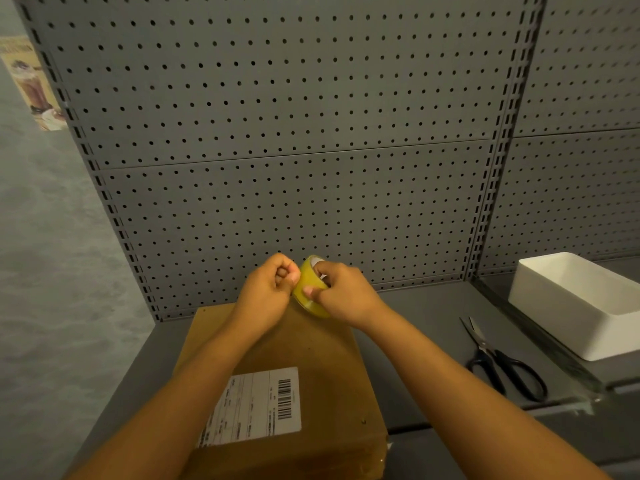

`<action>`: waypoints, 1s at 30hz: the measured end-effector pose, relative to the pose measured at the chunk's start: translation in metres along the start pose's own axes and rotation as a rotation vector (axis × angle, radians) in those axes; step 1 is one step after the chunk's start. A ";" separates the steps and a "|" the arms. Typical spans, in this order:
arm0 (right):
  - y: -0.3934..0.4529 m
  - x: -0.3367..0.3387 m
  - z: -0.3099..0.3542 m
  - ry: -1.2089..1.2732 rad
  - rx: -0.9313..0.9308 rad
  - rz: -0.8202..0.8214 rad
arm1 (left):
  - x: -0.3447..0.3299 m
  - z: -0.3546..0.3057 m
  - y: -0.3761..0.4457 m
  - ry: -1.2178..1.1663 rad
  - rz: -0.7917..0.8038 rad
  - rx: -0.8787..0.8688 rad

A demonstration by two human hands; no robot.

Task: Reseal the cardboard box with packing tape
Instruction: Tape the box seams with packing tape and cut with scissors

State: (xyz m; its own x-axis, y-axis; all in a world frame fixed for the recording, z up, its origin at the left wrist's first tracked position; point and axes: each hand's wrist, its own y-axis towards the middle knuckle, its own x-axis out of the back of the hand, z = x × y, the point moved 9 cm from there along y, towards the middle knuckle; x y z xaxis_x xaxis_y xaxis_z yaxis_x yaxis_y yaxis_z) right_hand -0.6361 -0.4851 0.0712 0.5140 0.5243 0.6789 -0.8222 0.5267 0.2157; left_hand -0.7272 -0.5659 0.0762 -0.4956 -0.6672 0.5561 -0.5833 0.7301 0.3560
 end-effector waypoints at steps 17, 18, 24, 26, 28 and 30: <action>0.004 -0.003 0.003 -0.038 0.012 0.006 | 0.015 -0.006 0.007 0.236 -0.207 0.096; 0.004 -0.003 0.002 -0.038 0.011 0.007 | 0.012 -0.005 0.009 0.190 -0.174 0.102; 0.003 -0.003 0.003 -0.063 0.001 0.008 | 0.002 0.008 0.012 -0.048 -0.004 0.215; 0.003 -0.003 0.002 -0.054 -0.009 0.006 | 0.000 0.008 0.012 -0.046 0.021 0.219; 0.003 -0.002 0.000 -0.030 -0.021 0.000 | -0.002 0.002 0.011 -0.053 0.043 0.184; 0.005 0.003 -0.002 0.019 -0.037 -0.023 | -0.006 -0.011 0.009 -0.053 0.084 0.102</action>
State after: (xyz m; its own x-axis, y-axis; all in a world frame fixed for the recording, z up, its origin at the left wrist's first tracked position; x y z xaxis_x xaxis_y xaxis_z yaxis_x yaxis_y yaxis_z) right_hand -0.6378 -0.4794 0.0729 0.5372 0.5242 0.6607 -0.8007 0.5631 0.2043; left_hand -0.7226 -0.5533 0.0841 -0.5774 -0.6128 0.5395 -0.5989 0.7670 0.2302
